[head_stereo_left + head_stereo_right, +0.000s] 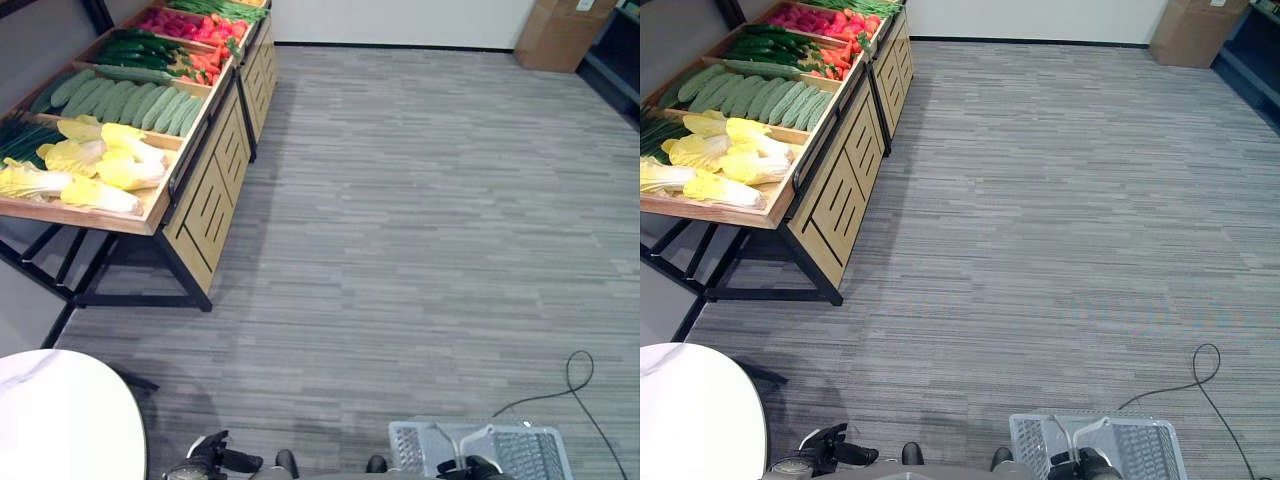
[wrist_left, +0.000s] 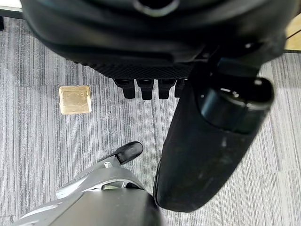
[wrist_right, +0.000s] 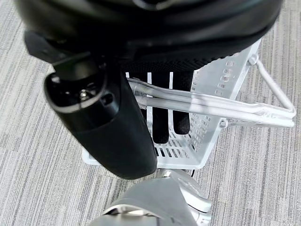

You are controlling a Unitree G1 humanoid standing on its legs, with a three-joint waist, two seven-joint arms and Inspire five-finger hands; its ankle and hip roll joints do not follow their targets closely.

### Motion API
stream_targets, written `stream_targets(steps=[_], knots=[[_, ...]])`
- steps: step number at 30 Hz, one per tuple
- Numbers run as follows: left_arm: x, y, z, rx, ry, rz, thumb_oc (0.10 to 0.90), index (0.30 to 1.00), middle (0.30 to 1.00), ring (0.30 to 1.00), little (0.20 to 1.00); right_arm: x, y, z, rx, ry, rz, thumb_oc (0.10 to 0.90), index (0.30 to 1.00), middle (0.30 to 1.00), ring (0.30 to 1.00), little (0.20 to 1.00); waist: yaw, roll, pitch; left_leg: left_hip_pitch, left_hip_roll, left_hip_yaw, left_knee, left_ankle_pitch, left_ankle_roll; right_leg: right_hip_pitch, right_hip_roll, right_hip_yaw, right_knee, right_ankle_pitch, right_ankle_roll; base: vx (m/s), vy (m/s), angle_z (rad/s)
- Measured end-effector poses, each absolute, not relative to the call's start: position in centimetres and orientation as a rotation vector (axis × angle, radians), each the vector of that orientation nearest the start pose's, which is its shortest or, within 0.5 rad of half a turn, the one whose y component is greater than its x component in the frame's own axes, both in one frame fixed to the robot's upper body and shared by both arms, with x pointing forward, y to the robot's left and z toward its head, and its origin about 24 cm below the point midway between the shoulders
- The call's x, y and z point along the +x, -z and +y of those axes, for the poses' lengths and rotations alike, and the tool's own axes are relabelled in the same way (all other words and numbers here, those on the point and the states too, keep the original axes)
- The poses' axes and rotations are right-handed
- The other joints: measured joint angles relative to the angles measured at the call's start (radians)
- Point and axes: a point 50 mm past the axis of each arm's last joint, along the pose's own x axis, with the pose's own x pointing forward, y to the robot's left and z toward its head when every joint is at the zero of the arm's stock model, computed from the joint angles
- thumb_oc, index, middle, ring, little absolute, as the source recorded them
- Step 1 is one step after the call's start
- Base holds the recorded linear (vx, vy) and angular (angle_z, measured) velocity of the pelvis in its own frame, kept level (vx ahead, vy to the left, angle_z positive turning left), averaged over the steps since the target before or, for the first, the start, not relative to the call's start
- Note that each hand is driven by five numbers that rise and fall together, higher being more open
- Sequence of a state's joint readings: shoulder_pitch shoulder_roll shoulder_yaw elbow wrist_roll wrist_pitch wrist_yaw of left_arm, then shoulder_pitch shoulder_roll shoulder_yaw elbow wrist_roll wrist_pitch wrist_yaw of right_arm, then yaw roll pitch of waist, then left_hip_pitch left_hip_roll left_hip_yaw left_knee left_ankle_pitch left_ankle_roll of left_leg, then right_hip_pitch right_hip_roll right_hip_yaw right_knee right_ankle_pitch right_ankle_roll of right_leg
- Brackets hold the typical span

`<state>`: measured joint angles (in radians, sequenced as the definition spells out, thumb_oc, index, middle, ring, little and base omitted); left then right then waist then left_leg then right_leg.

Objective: Get the vegetables into the basket

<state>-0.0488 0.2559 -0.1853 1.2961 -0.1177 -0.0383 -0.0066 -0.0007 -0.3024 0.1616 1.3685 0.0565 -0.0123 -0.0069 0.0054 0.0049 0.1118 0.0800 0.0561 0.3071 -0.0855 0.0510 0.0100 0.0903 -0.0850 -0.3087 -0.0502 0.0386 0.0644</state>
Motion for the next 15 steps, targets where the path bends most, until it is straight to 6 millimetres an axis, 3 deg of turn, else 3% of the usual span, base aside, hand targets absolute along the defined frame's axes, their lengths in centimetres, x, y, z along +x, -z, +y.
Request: stream_targets(steps=[5,15], knots=[[9.10,16.16,23.61,0.232,-0.062,1.231,0.900,1.000,1.000,1.000,1.000,4.91,16.09,-26.80,-0.321,0.131,1.385,0.400,0.300,0.300,0.300,0.300,-0.006,0.014,-0.009,0.001,-0.001,0.000,0.000,0.000,-0.002,0.000,0.000,0.000,-0.001,0.000,-0.001,0.00,0.000,0.00],[8.83,16.22,23.68,0.230,-0.067,1.243,0.900,1.000,1.000,1.000,1.000,4.94,16.10,-26.75,-0.327,0.125,1.388,0.400,0.300,0.300,0.300,0.300,-0.003,0.009,-0.011,0.001,-0.007,0.010,-0.003,-0.007,-0.005,0.002,-0.002,0.010,-0.018,0.008,0.001,0.01,0.086,-0.03]])
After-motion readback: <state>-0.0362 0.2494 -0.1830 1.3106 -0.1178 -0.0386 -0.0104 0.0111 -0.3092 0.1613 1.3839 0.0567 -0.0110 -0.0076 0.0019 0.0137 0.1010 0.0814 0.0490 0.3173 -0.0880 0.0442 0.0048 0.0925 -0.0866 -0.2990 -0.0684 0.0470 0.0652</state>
